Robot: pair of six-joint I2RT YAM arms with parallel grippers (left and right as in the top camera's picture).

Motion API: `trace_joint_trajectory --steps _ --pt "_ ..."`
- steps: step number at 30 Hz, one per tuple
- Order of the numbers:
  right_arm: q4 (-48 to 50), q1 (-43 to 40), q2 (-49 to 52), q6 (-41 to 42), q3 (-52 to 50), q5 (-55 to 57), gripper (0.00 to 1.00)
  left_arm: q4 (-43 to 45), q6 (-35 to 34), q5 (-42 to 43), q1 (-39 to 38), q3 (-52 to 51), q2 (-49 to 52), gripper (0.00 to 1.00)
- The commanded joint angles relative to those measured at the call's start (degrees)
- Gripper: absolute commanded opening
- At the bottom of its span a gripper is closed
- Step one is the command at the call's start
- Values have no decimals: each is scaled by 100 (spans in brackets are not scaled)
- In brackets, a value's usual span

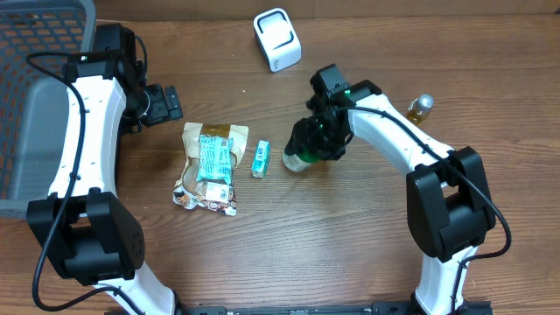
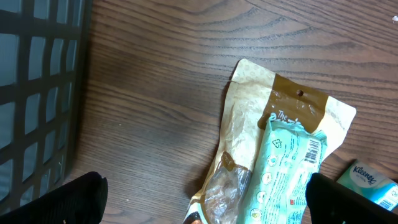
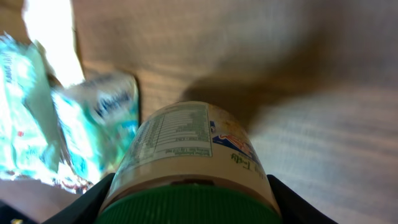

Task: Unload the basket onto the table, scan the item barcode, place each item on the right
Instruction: 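Carry the tub up toward the white scanner with the right gripper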

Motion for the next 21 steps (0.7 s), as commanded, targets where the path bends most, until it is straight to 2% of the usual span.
trace_joint_trajectory --steps 1,12,15,21 --pt "4 -186 28 -660 684 199 4 7 87 42 -39 -26 -35 99" --pt "-1353 -358 24 -1453 3475 210 4 7 87 42 -39 -26 -35 99" --pt "-1349 -361 24 -1453 3794 210 4 7 87 42 -37 -26 -35 99" --pt "-1180 -361 26 -1453 3816 212 4 7 87 42 -37 -26 -35 100"
